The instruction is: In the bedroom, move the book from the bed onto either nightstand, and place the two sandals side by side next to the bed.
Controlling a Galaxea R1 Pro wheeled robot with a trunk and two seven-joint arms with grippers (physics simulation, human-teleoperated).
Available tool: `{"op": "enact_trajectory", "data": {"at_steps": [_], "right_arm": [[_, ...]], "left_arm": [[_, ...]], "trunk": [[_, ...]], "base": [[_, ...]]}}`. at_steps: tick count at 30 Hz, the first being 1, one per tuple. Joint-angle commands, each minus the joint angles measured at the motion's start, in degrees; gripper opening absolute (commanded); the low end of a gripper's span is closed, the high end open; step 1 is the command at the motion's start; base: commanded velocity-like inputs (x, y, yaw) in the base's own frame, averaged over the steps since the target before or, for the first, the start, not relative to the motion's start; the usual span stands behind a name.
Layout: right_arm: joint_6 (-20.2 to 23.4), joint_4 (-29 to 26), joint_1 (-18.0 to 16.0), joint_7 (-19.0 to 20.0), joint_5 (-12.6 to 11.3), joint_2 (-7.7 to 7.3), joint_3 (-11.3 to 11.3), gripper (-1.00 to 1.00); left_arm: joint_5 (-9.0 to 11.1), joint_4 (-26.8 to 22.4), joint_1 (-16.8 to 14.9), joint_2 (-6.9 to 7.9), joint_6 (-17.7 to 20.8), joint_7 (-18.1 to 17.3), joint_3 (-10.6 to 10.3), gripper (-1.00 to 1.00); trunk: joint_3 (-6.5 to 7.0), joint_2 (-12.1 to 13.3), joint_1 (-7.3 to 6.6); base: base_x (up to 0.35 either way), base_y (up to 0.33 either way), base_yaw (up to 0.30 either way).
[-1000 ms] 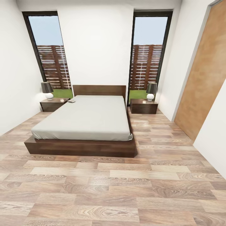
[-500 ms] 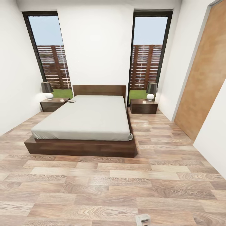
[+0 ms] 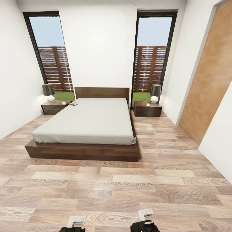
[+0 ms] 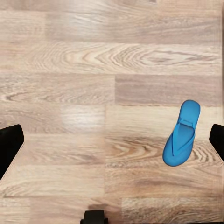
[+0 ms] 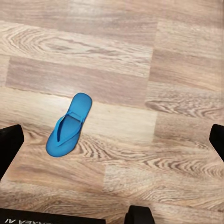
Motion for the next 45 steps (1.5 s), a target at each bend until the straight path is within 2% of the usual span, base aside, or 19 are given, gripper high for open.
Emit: {"op": "enact_trajectory", "data": {"at_steps": [1, 3, 7, 8, 13, 29, 35, 39, 45], "right_arm": [[0.4, -0.1, -0.12, -0.32, -0.05, -0.06, -0.03, 1.0], [0.36, -0.1, -0.21, -0.31, -0.06, -0.07, -0.68, 1.0], [0.26, -0.02, -0.4, -0.23, -0.02, -0.21, -4.32, 1.0], [0.26, -0.02, -0.4, -0.23, -0.02, -0.21, -4.32, 1.0], [-0.56, 0.32, -0.49, -0.18, 0.0, -0.46, -7.03, 1.0], [-3.68, 1.1, -0.53, -0.22, -0.03, -1.09, -8.61, 1.0], [-3.93, 2.1, -0.53, -0.31, -0.06, -2.05, -9.29, 1.0], [-4.05, 2.85, -0.53, -0.32, 0.01, -2.41, -11.49, 1.0], [-4.09, 3.23, -0.53, -0.33, 0.06, -2.62, -12.85, 1.0]], "left_arm": [[0.02, -1.14, -0.01, 0.0, 0.93, -0.12, 0.01, 1.0], [0.03, -2.21, -0.02, 0.0, 1.58, -0.12, 0.02, 1.0], [0.07, -6.78, -0.03, -0.05, 5.17, -0.13, 0.07, 1.0], [0.07, -6.78, -0.03, -0.05, 5.17, -0.13, 0.07, 1.0], [0.08, -12.64, -0.04, -0.18, 9.72, -0.13, 0.13, 1.0], [0.13, -22.03, -0.04, -0.5, 15.53, -0.08, 0.17, 1.0], [0.13, -24.83, -0.04, -0.59, 16.64, -0.06, 0.16, 1.0], [0.13, -25.79, -0.09, -0.61, 17.02, -0.03, 0.16, 1.0], [0.13, -26.37, -0.51, -0.63, 17.64, 0.01, 0.16, 1.0]], "trunk": [[-0.06, -0.03, 0.0], [-0.06, -0.03, 0.0], [-0.06, -0.03, 0.0], [-0.06, -0.03, 0.0], [-0.06, -0.03, 0.0], [-0.06, -0.03, 0.0], [-0.06, -0.03, 0.0], [-0.06, -0.03, 0.0], [-0.06, -0.03, 0.0]], "base": [[0.0, 0.0, 0.0], [0.0, 0.0, 0.0], [0.0, 0.0, 0.0], [0.0, 0.0, 0.0], [0.0, 0.0, 0.0], [0.0, 0.0, 0.0], [0.0, 0.0, 0.0], [0.0, 0.0, 0.0], [0.0, 0.0, 0.0]]}}
